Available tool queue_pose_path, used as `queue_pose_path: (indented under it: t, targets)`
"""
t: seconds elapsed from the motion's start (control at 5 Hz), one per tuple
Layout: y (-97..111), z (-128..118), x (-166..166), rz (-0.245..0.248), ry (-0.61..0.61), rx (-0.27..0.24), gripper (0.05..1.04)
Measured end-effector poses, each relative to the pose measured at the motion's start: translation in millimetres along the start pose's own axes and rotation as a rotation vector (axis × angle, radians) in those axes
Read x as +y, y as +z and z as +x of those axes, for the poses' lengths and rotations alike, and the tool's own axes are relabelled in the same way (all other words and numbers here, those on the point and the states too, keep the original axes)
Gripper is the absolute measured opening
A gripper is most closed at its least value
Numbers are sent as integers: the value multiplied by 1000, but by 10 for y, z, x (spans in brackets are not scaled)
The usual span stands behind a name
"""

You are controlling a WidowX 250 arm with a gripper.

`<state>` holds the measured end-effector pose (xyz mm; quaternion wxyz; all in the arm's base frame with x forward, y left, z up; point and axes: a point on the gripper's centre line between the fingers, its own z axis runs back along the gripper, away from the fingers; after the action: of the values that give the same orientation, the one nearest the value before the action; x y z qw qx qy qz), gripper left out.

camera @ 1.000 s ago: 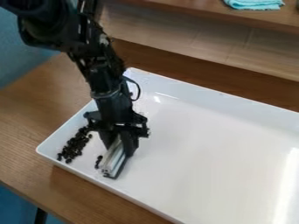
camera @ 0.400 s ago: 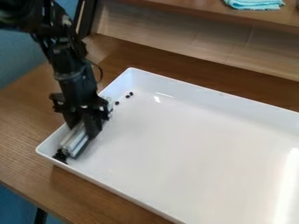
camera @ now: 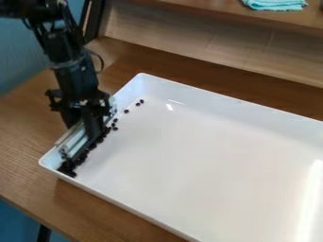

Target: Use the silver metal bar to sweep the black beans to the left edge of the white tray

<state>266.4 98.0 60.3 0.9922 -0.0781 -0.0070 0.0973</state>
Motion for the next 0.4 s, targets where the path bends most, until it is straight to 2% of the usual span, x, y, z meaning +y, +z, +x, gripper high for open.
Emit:
queue_pose_path:
  t: [0.2,0.4]
  targets:
    - [91,56,-291,-43,9,36,394]
    - [220,113,-635,-40,2,20,394]
